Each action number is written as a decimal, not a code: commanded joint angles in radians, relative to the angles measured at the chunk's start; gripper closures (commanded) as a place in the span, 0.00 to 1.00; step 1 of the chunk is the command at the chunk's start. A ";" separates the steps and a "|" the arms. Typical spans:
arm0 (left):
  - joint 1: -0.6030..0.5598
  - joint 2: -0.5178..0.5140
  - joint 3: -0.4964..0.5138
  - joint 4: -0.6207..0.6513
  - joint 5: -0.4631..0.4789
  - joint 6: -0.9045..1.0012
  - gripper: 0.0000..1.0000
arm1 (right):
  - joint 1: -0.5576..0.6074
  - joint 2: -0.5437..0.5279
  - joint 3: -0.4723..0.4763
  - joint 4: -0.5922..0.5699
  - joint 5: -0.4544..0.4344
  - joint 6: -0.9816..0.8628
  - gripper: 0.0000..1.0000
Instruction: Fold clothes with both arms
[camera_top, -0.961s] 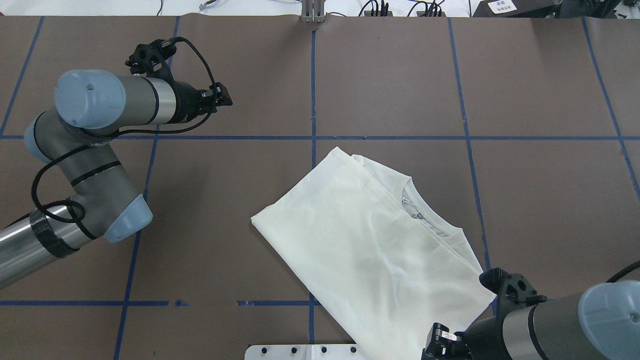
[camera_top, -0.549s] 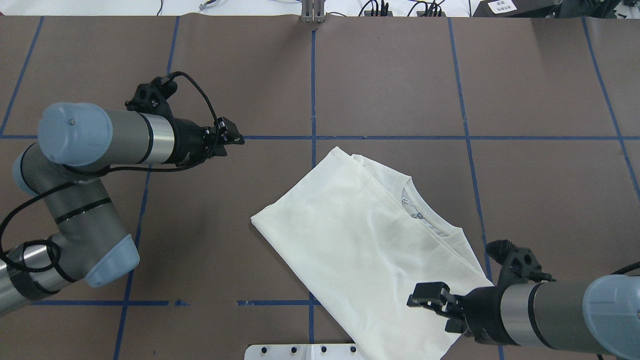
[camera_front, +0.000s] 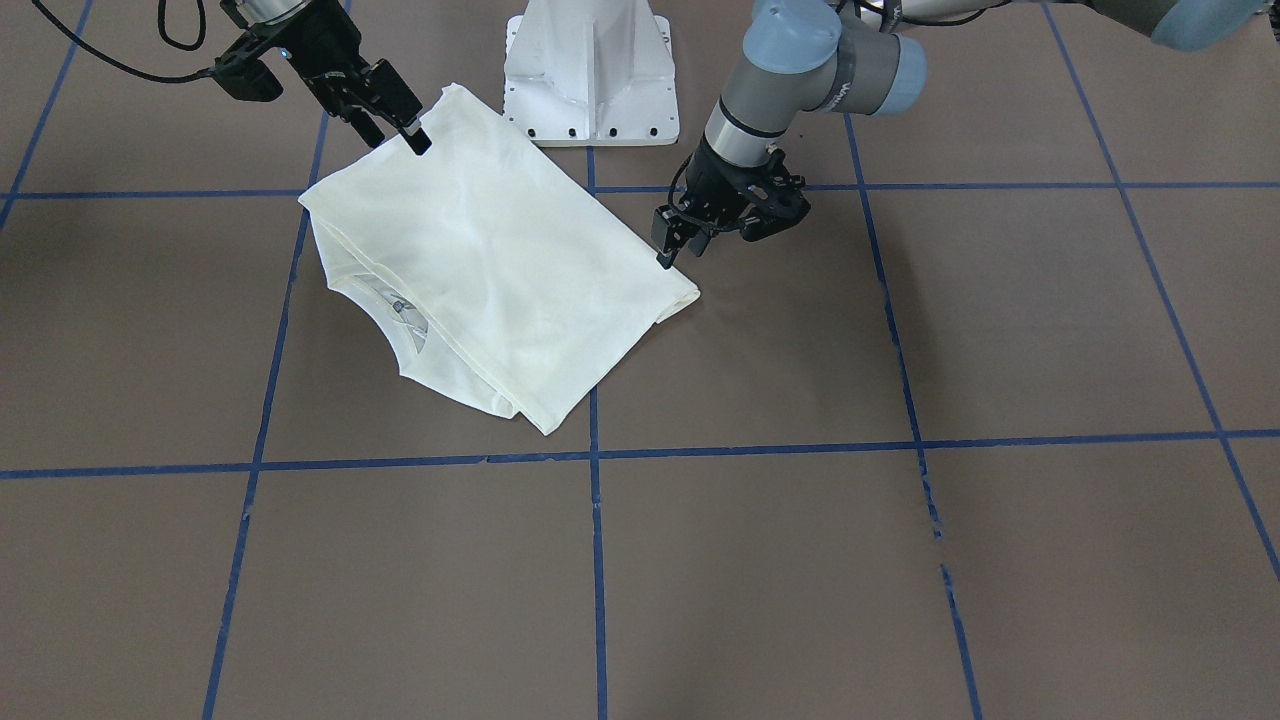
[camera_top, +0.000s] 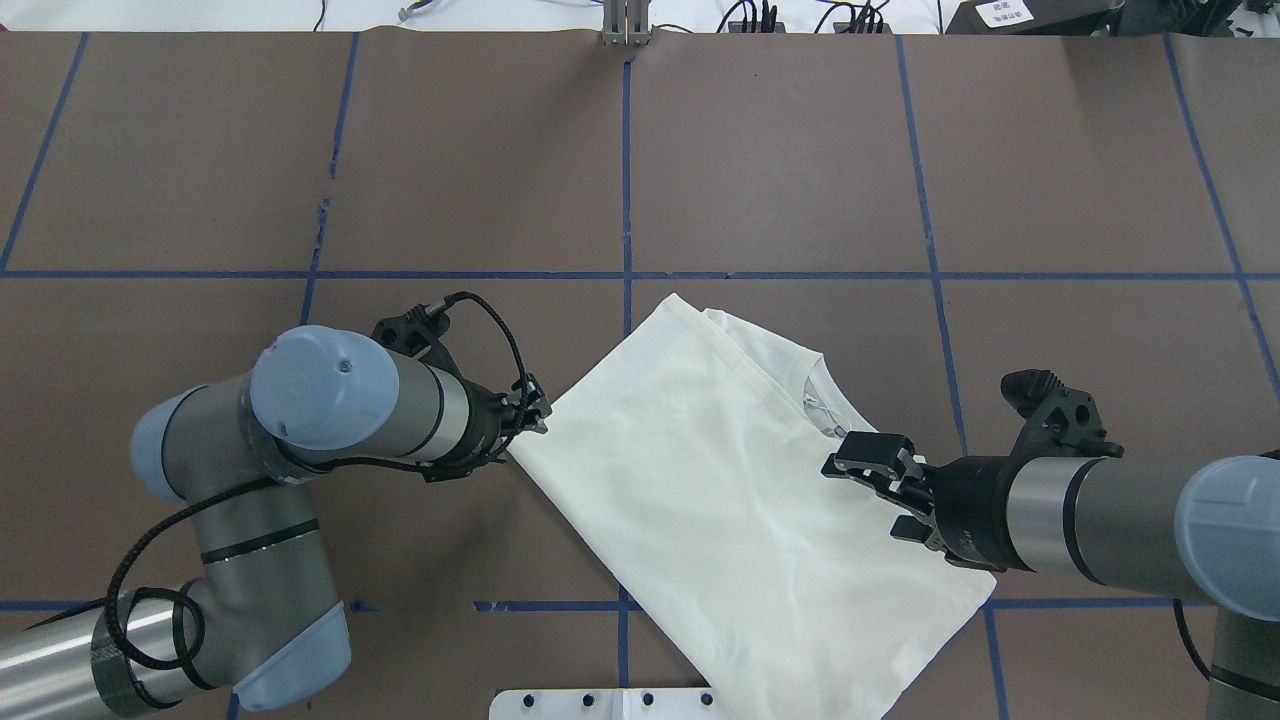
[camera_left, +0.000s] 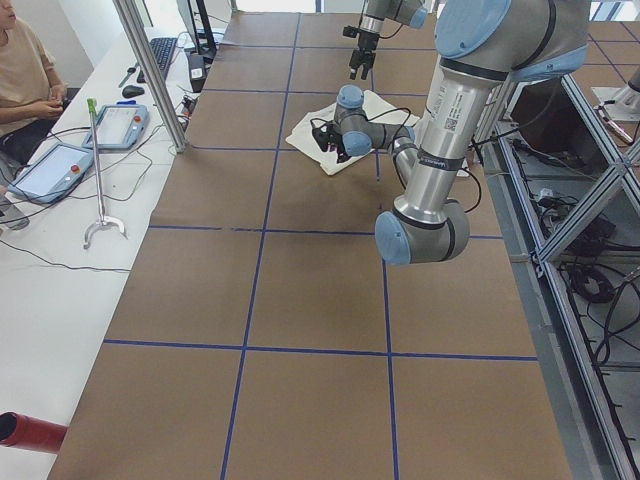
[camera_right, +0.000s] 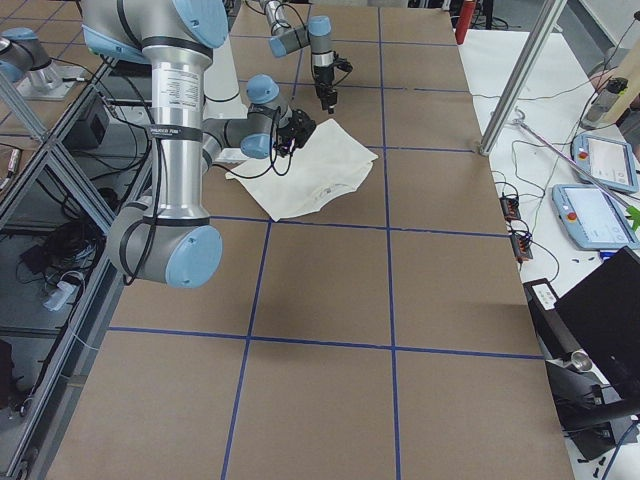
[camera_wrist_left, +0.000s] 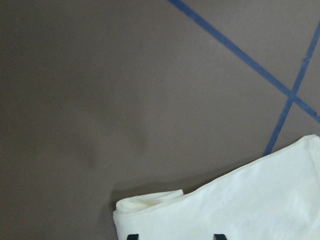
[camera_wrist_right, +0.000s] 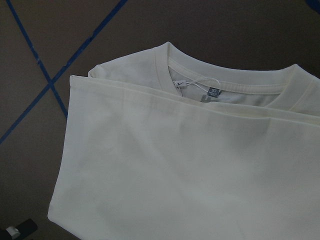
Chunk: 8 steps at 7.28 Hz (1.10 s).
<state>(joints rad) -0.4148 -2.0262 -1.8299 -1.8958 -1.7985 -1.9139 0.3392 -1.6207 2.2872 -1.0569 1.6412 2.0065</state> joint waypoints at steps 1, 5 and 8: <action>0.025 -0.009 0.041 0.014 -0.001 -0.010 0.41 | 0.006 0.001 -0.009 0.000 -0.003 0.000 0.00; 0.028 -0.022 0.083 0.007 0.019 -0.001 0.45 | 0.003 0.001 -0.023 0.000 -0.007 0.000 0.00; 0.027 -0.025 0.121 -0.045 0.030 -0.002 0.72 | 0.001 0.004 -0.038 0.000 -0.007 0.000 0.00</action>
<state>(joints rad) -0.3875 -2.0492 -1.7157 -1.9301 -1.7714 -1.9147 0.3415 -1.6181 2.2502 -1.0569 1.6338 2.0065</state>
